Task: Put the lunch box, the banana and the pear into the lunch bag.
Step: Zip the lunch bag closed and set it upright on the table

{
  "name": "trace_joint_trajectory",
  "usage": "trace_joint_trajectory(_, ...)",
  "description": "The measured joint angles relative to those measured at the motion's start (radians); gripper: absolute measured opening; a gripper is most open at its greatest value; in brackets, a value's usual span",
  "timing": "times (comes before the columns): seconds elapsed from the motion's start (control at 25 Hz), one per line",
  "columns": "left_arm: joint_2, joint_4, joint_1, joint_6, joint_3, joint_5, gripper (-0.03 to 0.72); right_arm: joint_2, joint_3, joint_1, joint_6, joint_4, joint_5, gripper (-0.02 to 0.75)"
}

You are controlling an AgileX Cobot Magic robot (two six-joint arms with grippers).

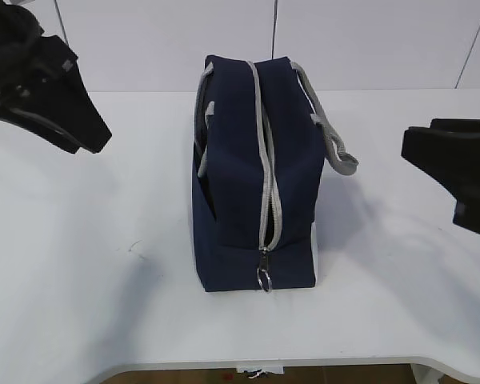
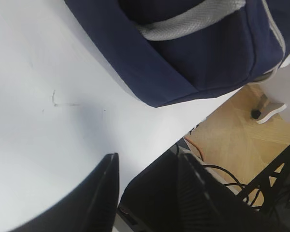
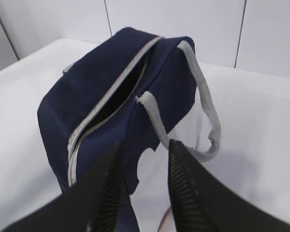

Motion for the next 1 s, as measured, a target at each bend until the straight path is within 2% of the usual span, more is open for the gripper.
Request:
trace_joint_trajectory(0.16, 0.0, -0.012, 0.0, 0.0, 0.0, 0.0, 0.307, 0.038, 0.015, 0.0, -0.001, -0.002, -0.086, 0.249)
trace_joint_trajectory(0.44, 0.0, -0.013, 0.0, 0.0, 0.0, 0.0, 0.307, 0.186, 0.018, 0.0, 0.038, 0.015, -0.148, 0.248)
trace_joint_trajectory(0.72, 0.0, -0.014, 0.0, 0.0, 0.0, 0.001, 0.307, 0.292, 0.112, 0.0, 0.055, -0.158, -0.487, 0.244)
trace_joint_trajectory(1.0, 0.0, -0.014, 0.0, -0.002, 0.0, 0.001, 0.307, 0.363, 0.209, 0.0, 0.091, -0.247, -0.564, 0.244)
